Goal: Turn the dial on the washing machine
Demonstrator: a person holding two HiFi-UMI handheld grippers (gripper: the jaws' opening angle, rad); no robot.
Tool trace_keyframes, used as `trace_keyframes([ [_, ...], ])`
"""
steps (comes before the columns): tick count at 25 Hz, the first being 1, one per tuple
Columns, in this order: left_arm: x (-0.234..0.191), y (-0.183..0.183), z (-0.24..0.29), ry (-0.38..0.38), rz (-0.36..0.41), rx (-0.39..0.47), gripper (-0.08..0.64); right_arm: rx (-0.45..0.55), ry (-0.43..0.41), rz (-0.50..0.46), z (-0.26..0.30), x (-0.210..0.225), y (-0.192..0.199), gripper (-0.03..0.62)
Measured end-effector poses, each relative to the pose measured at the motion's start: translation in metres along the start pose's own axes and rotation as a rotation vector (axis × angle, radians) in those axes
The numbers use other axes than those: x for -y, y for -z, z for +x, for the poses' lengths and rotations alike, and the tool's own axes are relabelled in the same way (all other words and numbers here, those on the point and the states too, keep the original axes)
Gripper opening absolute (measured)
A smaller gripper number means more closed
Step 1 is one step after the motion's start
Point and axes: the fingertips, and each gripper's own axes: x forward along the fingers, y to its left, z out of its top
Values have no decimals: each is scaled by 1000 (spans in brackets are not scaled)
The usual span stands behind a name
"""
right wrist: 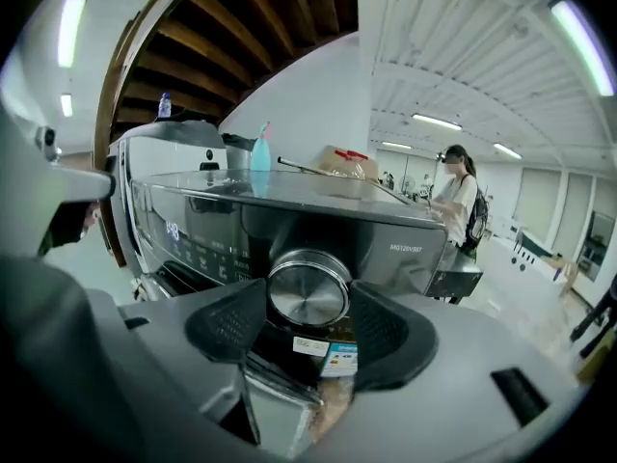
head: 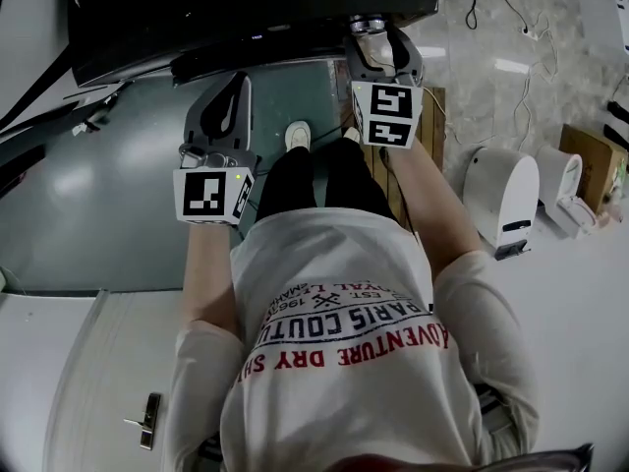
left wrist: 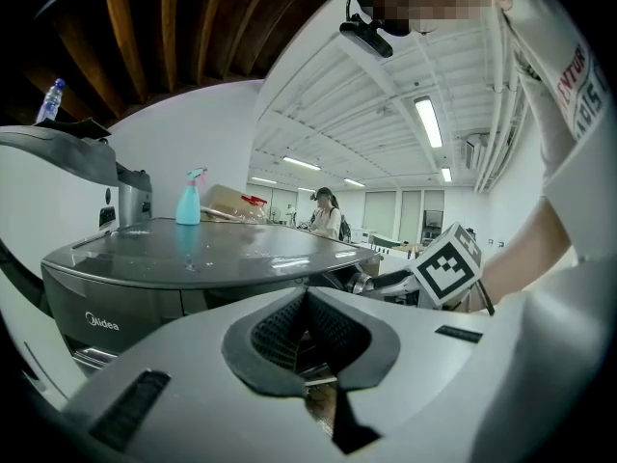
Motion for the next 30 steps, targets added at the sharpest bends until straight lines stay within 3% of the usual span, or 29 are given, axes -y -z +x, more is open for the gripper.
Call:
trace_keyframes([
  [5,0,-2,-3,0,4,-4,17,-9,-59,214,-1,7,4,284],
  [12,-5,-3,-5,7,15,-2,17,-4,-93,325,2,7,3,287],
  [15,-5,-3,-4,9,17,-1,17,5,-54,235,1,6,1,285],
  [21,-5,-2,-4,17,16,-6,17,74,102,-187,-10,-4,-10,296],
  [23,-6,-1,-5,17,20,-6,17,70,116,-261,-8,-7,-6,295],
  [26,-9,0,-6,4,25,-12,17,30,106,-229,-3,-5,1,285],
  [30,-14,0,-5,-4,23,-8,17,21,64,-90,-2,-2,-3,284],
])
